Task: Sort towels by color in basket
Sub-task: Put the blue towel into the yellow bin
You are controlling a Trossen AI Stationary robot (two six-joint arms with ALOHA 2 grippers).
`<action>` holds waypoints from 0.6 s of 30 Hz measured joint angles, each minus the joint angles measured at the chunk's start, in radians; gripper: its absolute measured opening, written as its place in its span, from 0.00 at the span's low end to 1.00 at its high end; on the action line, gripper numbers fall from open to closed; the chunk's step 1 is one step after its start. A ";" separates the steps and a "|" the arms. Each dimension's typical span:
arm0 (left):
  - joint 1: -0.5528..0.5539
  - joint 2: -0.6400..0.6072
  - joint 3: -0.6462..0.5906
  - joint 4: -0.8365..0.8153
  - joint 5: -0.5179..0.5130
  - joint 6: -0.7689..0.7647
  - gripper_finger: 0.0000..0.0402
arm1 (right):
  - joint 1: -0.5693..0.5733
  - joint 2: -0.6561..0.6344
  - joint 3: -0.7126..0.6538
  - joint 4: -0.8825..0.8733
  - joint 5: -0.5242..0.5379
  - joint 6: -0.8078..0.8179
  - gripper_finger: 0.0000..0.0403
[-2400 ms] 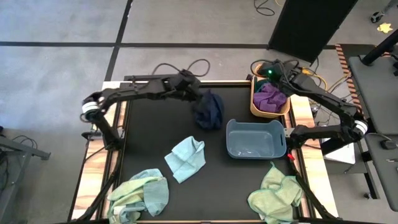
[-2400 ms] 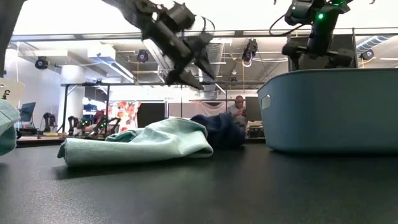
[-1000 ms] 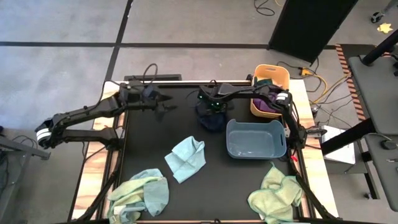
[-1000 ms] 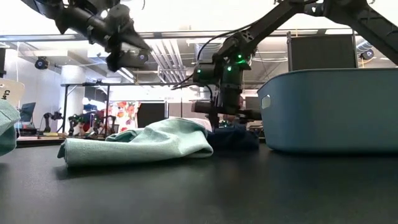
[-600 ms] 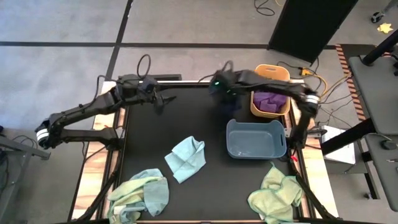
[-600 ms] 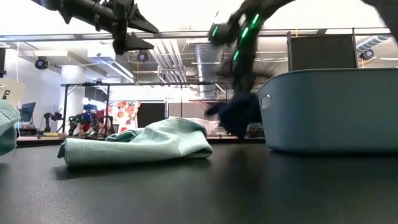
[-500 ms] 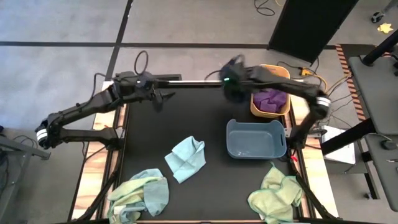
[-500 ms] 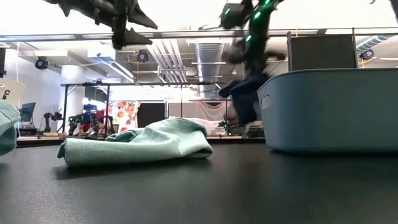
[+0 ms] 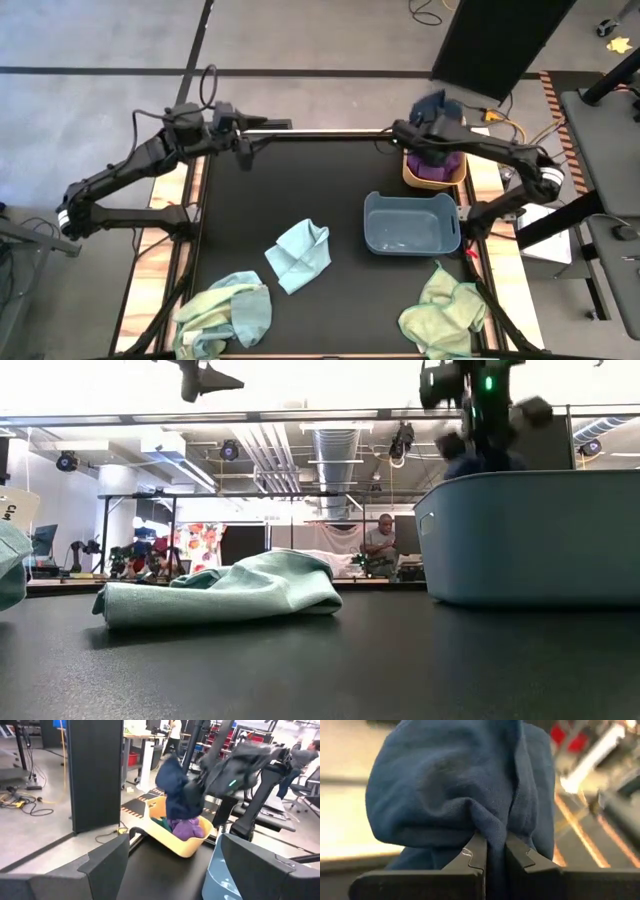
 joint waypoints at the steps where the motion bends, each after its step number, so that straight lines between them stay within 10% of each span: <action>1: -0.001 -0.003 0.001 -0.008 0.003 -0.009 0.75 | -0.021 0.006 -0.044 0.017 -0.045 0.009 0.05; 11: -0.004 -0.026 0.000 -0.164 0.034 -0.022 0.75 | -0.264 0.016 -0.334 0.223 -0.685 -0.306 0.05; 18: -0.006 -0.013 -0.001 -0.219 0.033 -0.055 0.75 | -0.339 0.016 -0.389 0.329 -0.698 -0.404 0.19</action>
